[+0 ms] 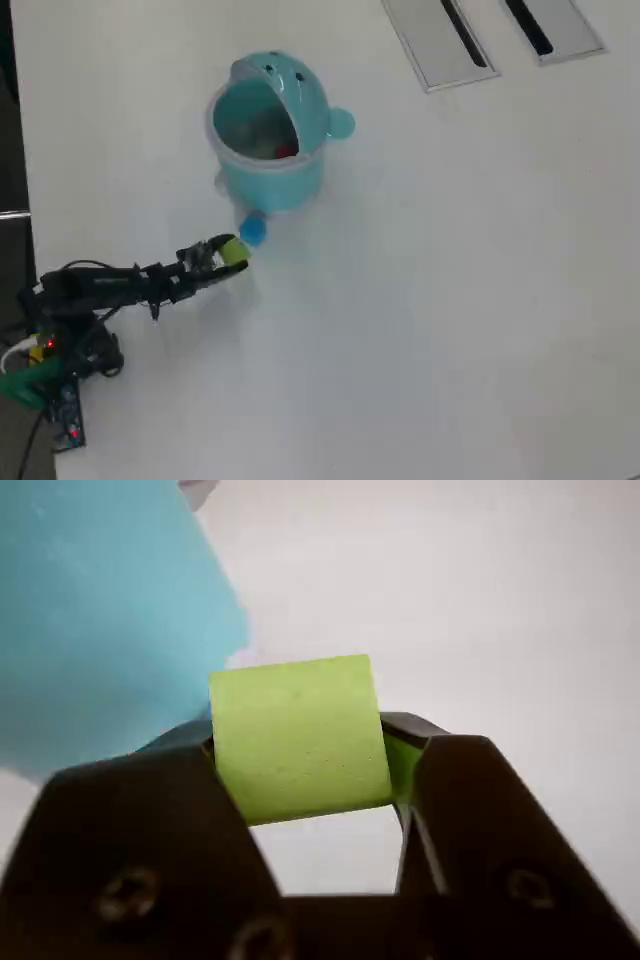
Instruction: Grasp RGB lego blocks and put them in the bin one by one.
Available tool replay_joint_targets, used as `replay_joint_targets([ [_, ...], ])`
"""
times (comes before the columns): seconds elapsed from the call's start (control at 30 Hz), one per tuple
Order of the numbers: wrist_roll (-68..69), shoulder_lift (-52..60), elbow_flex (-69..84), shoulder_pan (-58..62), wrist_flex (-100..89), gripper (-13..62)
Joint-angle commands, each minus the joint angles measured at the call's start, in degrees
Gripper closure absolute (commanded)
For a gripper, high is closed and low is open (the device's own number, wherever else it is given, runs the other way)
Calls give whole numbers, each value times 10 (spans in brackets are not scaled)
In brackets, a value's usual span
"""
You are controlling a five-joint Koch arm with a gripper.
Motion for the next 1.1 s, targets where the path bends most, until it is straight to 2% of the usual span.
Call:
replay_joint_targets([
  [0.0, 12, 24, -64, -4, -67, 391],
  [0.33, 54, 83, -184, -40, -53, 391],
  [0.47, 42, 90, -300, -98, 51, 392],
  [0.77, -71, 34, -448, -178, 128, 392],
  [1.07, -105, -24, -504, -196, 144, 393],
])
